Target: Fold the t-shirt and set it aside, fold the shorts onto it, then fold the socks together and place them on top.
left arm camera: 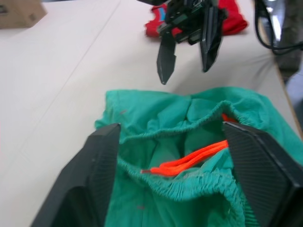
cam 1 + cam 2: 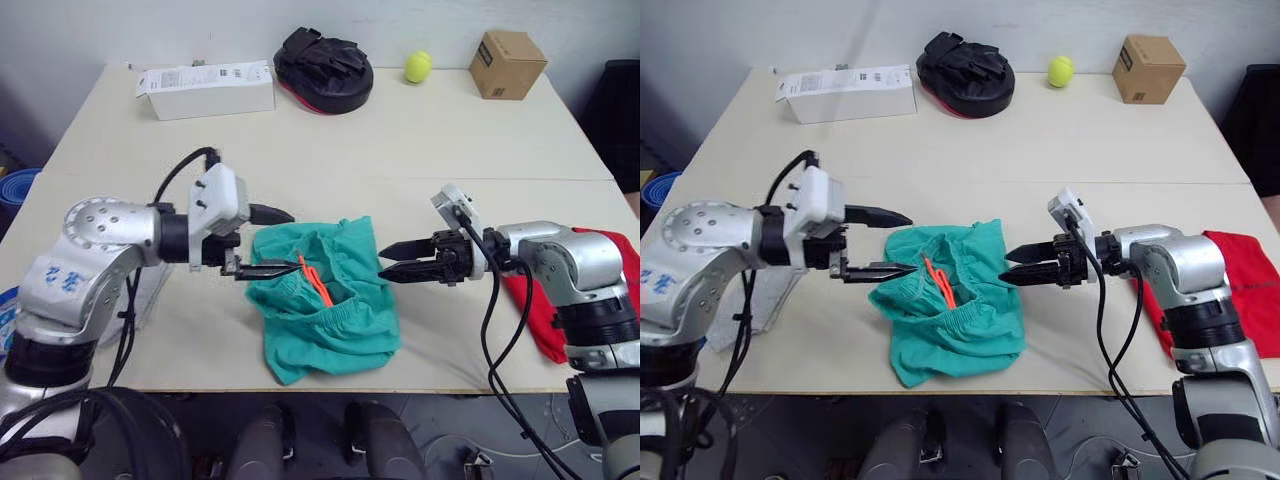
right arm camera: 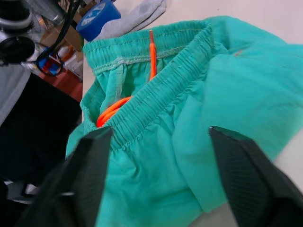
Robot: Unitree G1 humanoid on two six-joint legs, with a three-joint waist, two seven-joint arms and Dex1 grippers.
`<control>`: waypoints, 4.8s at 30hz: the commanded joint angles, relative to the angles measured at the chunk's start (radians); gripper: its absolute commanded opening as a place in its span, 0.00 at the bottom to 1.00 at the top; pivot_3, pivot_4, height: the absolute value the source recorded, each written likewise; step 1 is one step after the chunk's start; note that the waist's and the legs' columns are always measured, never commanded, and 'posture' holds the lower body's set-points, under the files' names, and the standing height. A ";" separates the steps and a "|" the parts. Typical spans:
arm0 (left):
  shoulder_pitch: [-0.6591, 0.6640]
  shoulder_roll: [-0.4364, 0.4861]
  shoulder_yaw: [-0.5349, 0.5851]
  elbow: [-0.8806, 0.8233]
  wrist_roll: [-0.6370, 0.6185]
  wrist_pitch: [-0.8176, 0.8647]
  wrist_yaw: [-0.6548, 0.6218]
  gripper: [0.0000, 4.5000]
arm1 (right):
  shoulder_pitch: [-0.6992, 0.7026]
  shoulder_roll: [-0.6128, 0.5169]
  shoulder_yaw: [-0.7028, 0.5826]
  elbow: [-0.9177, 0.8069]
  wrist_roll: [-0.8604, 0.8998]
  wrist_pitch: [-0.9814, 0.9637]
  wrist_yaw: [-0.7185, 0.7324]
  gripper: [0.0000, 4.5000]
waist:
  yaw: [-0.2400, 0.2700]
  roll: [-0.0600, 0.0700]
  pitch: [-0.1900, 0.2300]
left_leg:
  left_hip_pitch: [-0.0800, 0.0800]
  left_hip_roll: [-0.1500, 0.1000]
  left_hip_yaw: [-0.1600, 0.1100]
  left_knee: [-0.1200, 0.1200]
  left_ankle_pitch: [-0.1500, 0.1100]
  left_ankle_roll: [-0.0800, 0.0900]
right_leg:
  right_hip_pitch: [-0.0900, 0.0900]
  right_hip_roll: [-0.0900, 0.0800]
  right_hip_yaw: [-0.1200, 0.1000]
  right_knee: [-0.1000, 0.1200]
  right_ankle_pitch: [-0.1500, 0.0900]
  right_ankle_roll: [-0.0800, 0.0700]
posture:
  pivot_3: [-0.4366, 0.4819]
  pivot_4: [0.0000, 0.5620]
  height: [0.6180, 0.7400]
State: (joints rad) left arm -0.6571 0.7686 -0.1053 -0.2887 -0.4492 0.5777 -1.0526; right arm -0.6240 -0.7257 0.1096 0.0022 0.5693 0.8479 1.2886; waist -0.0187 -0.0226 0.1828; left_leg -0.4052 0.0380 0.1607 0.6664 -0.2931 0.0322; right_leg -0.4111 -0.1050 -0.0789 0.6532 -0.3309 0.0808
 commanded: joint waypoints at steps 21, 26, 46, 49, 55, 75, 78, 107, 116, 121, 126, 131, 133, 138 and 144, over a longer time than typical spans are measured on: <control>-0.383 -0.282 -0.390 0.927 0.561 -0.791 -0.297 0.01 | 0.076 0.110 0.354 -0.175 -0.409 -0.445 -0.075 0.00 | 0.013 0.000 0.000 | -0.001 0.007 0.007 0.006 -0.001 0.000 | -0.004 0.007 -0.001 0.002 0.001 0.001 | 0.48 0.27 1.00; -0.336 -0.240 -0.413 0.936 0.635 -0.870 -0.301 0.01 | 0.117 0.089 0.408 -0.138 -0.535 -0.568 -0.110 0.00 | 0.011 0.000 0.000 | -0.001 0.007 0.007 0.008 -0.002 0.000 | -0.003 0.006 -0.001 0.003 0.001 0.001 | 0.48 0.27 1.00; -0.299 -0.266 -0.214 0.787 0.465 -0.633 -0.297 0.01 | 0.248 0.040 0.149 -0.301 -0.302 -0.604 -0.094 0.00 | 0.013 -0.001 0.000 | -0.002 0.008 0.001 0.015 -0.004 0.001 | 0.000 0.006 0.001 0.005 0.000 0.001 | 0.48 0.27 1.00; -0.246 -0.243 -0.190 0.675 0.421 -0.552 -0.325 0.01 | 0.245 0.042 0.124 -0.312 -0.274 -0.582 -0.101 0.00 | 0.012 -0.001 0.000 | -0.002 0.008 0.002 0.015 -0.004 0.001 | 0.000 0.006 0.001 0.005 0.000 0.001 | 0.48 0.27 1.00; -0.131 -0.177 -0.191 0.442 0.373 -0.427 -0.355 0.01 | 0.248 0.043 0.117 -0.349 -0.224 -0.521 -0.096 0.00 | 0.013 -0.001 0.000 | -0.001 0.009 0.001 0.015 -0.004 0.001 | 0.001 0.006 0.002 0.005 0.000 0.001 | 0.48 0.27 1.00; 0.173 -0.022 -0.256 0.188 0.448 -0.416 -0.290 0.01 | 0.370 -0.036 0.214 -0.272 -0.397 -0.702 -0.036 0.00 | 0.017 -0.001 0.000 | -0.001 0.008 0.001 0.015 -0.005 0.001 | 0.002 0.006 0.002 0.005 0.000 0.000 | 0.48 0.27 1.00; 0.179 -0.026 -0.240 0.204 0.441 -0.407 -0.255 0.01 | 0.375 -0.034 0.198 -0.267 -0.389 -0.715 -0.028 0.00 | 0.016 -0.001 0.000 | 0.000 0.008 0.001 0.015 -0.005 0.001 | 0.002 0.005 0.002 0.005 0.000 0.000 | 0.48 0.27 1.00; 0.359 0.056 0.198 -0.122 0.000 0.077 -0.044 1.00 | 0.233 -0.053 -0.062 -0.270 -0.091 -0.383 -0.089 0.20 | 0.014 -0.001 0.000 | 0.000 0.009 -0.001 0.014 -0.005 0.000 | 0.002 0.006 0.002 0.005 0.000 -0.001 | 0.48 0.27 1.00; 0.502 0.093 0.335 -0.188 -0.075 0.130 0.017 1.00 | 0.336 -0.130 -0.174 -0.248 -0.087 -0.393 -0.094 0.90 | 0.014 -0.001 0.000 | 0.000 0.009 -0.001 0.014 -0.006 -0.001 | 0.002 0.005 0.002 0.004 -0.001 -0.001 | 0.48 0.27 1.00; 0.539 0.084 0.387 -0.230 -0.125 0.183 0.076 1.00 | 0.342 -0.145 -0.189 -0.224 -0.094 -0.417 -0.083 1.00 | 0.014 -0.001 0.000 | 0.000 0.009 -0.001 0.013 -0.006 -0.001 | 0.003 0.005 0.002 0.004 -0.001 -0.001 | 0.48 0.27 1.00; 0.568 0.086 0.401 -0.269 -0.150 0.200 0.113 1.00 | 0.312 -0.131 -0.164 -0.196 -0.109 -0.429 -0.091 1.00 | 0.013 -0.001 0.000 | 0.001 0.009 -0.001 0.013 -0.006 -0.001 | 0.003 0.005 0.003 0.003 -0.001 -0.001 | 0.48 0.27 1.00; 0.566 0.073 0.413 -0.302 -0.212 0.231 0.154 1.00 | 0.239 -0.126 -0.133 -0.147 -0.003 -0.214 -0.062 1.00 | 0.011 -0.001 0.000 | 0.000 0.009 -0.001 0.013 -0.006 -0.002 | 0.003 0.005 0.003 0.003 -0.001 -0.002 | 0.48 0.27 1.00; 0.557 0.077 0.407 -0.310 -0.227 0.234 0.164 1.00 | 0.206 -0.120 -0.113 -0.119 0.028 -0.134 -0.046 1.00 | 0.011 -0.001 0.000 | 0.001 0.009 -0.001 0.013 -0.006 -0.002 | 0.003 0.005 0.003 0.003 -0.001 -0.002 | 0.48 0.27 1.00; 0.489 0.099 0.375 -0.320 -0.244 0.220 0.158 1.00 | 0.063 -0.084 0.025 0.044 0.038 0.080 0.014 1.00 | 0.005 -0.001 0.000 | 0.001 0.009 -0.001 0.012 -0.006 -0.002 | 0.003 0.004 0.003 0.003 -0.001 -0.002 | 0.48 0.27 1.00; 0.444 0.127 0.355 -0.341 -0.264 0.215 0.142 1.00 | -0.070 0.006 0.133 0.215 0.021 0.223 0.050 1.00 | -0.009 0.000 0.000 | 0.000 0.009 -0.001 0.011 -0.006 -0.002 | 0.002 0.004 0.002 0.003 -0.001 -0.003 | 0.48 0.27 1.00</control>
State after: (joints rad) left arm -0.2052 0.8785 0.2463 -0.5896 -0.6974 0.8112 -0.9020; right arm -0.6735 -0.7209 0.2399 0.2023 0.5809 1.0420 1.3174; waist -0.0274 -0.0229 0.1831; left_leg -0.4048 0.0467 0.1599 0.6768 -0.2990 0.0304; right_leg -0.4094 -0.1007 -0.0765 0.6562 -0.3321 0.0782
